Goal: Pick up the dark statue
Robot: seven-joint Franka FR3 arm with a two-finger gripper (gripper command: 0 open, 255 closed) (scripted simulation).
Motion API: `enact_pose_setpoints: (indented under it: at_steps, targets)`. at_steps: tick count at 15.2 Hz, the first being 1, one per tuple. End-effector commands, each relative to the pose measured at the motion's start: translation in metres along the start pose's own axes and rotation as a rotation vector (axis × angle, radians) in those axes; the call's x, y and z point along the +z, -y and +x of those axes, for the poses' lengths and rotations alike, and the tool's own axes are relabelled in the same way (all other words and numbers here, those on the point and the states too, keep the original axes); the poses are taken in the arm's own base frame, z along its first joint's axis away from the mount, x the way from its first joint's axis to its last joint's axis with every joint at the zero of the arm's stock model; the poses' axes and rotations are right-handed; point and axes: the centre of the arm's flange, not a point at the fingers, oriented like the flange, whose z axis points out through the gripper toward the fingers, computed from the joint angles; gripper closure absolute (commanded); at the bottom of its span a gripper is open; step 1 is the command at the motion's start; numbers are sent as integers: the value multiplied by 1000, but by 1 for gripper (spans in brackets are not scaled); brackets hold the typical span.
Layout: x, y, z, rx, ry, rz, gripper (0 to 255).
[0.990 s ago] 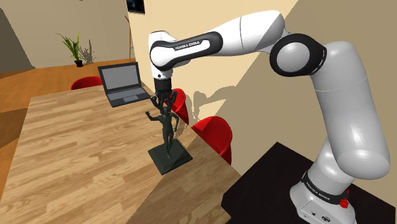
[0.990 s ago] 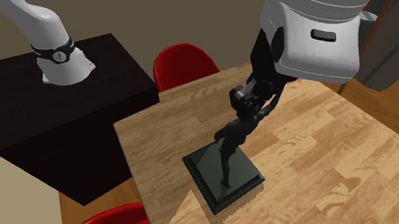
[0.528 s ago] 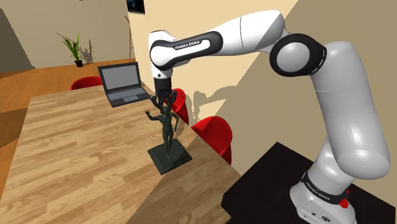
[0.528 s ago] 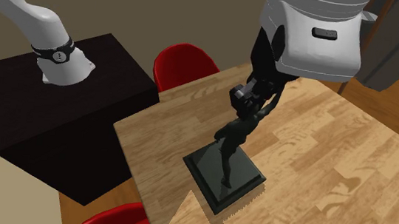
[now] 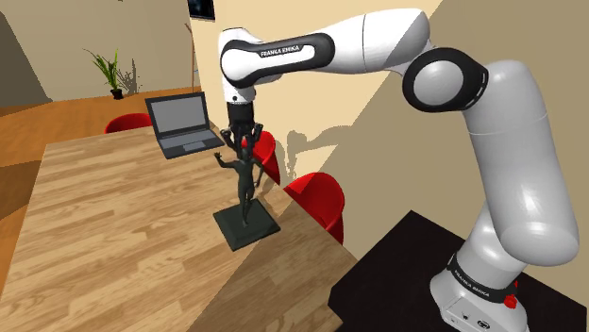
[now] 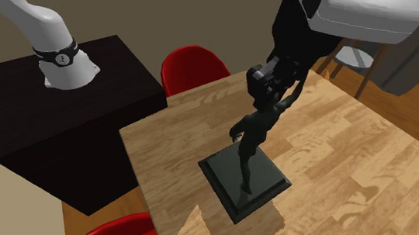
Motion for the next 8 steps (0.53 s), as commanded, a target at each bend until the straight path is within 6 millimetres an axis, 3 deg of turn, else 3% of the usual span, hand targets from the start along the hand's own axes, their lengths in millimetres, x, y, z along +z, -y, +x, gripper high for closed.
enact_pose_setpoints:
  at_steps: [1,6,8]
  targets:
    - [-12,0,-1,0,-1,1,255]
    - [-38,1,-4,0,-1,1,255]
    - [-39,1,-4,0,-1,1,255]
